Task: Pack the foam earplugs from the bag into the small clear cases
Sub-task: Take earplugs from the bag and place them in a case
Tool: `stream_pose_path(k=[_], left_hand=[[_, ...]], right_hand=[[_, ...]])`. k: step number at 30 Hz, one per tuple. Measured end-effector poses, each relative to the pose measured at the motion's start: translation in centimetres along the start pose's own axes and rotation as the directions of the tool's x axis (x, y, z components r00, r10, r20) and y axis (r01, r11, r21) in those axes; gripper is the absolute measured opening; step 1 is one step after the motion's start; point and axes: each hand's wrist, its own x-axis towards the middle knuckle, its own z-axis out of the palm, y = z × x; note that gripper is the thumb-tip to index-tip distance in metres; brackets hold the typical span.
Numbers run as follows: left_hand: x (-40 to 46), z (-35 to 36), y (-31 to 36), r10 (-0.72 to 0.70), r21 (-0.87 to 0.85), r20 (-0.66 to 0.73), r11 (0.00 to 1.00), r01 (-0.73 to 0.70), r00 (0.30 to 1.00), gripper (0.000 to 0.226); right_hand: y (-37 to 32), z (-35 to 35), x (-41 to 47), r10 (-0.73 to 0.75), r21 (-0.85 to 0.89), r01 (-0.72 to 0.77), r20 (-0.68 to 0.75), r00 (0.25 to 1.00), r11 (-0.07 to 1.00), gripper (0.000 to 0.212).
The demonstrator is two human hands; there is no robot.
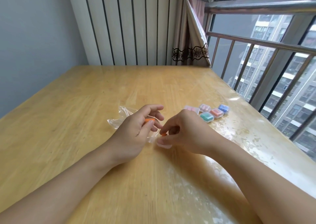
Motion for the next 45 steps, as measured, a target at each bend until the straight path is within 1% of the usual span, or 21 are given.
stream_pose_path(k=[3,5,8,9,11,12,14,16,21,24,29,31,34,38,41,45], left_hand=[[-0.2,0.1,0.5,0.015,0.016,0.007,1.000,-0.015,1.000,0.037],[-0.3,0.1,0.6,0.018,0.015,0.012,1.000,-0.019,1.000,0.032],[-0.3,0.2,0.5,0.021,0.007,-0.010,1.000,-0.021,1.000,0.022],[-0.3,0.2,0.6,0.020,-0.015,-0.032,1.000,-0.021,0.999,0.022],[-0.3,0.2,0.5,0.039,-0.042,-0.082,0.998,-0.042,0.996,0.027],[-0.2,0.2,0.5,0.055,-0.028,-0.101,0.998,-0.059,0.993,0.030],[-0.2,0.2,0.5,0.059,0.002,-0.109,0.998,-0.059,0.992,0.030],[-0.3,0.2,0.5,0.022,-0.009,-0.086,1.000,-0.023,0.996,0.027],[-0.4,0.1,0.6,-0.048,-0.021,0.048,0.999,0.049,0.998,0.022],[-0.4,0.0,0.7,-0.066,0.012,0.114,0.998,0.065,0.991,0.024],[-0.6,0.1,0.3,-0.072,0.039,0.153,0.997,0.067,0.986,0.026],[-0.6,0.2,0.2,-0.064,0.040,0.158,0.998,0.058,0.985,0.025],[-0.6,0.2,-0.2,-0.039,0.045,0.117,0.998,0.034,0.992,0.025],[-0.5,0.0,-0.5,-0.056,0.020,0.069,0.998,0.055,0.996,0.023],[-0.6,0.0,-0.4,-0.044,0.012,0.083,0.999,0.043,0.996,0.028],[-0.4,0.0,-0.5,-0.034,0.056,0.083,0.998,0.030,0.996,0.035]], right_hand=[[0.5,-0.9,0.0,0.036,0.002,-0.036,0.049,0.998,0.999,0.018],[0.9,-1.4,0.0,0.044,0.019,-0.045,0.081,0.996,0.999,0.018],[1.1,-1.5,-0.1,0.018,0.010,-0.019,0.098,0.995,1.000,0.023],[1.1,-1.5,-0.1,0.002,0.019,-0.004,0.099,0.995,1.000,0.022],[1.2,-1.6,0.0,-0.029,0.066,0.023,0.090,0.996,0.998,0.011],[1.3,-1.7,0.0,-0.035,0.092,0.026,0.092,0.995,0.995,0.006],[1.4,-1.9,0.0,-0.036,0.120,0.024,0.101,0.994,0.993,0.003],[1.6,-1.9,0.1,-0.039,0.157,0.022,0.103,0.994,0.987,0.004],[1.8,-2.6,0.1,-0.026,0.265,-0.010,0.130,0.991,0.964,0.009],[1.8,-2.7,0.1,-0.034,0.282,-0.019,0.179,0.983,0.959,0.015],[1.8,-2.6,-0.1,-0.020,0.292,-0.039,0.197,0.980,0.956,0.018],[1.6,-2.7,-0.2,-0.015,0.292,-0.046,0.204,0.979,0.955,0.018],[1.4,-2.7,-0.2,-0.002,0.302,-0.059,0.199,0.980,0.952,0.022],[1.4,-2.4,-0.2,0.004,0.293,-0.063,0.198,0.980,0.954,0.025],[1.4,-2.4,-0.3,0.007,0.303,-0.066,0.193,0.981,0.951,0.025],[1.1,-2.4,-0.3,-0.008,0.298,-0.053,0.200,0.980,0.953,0.024]])
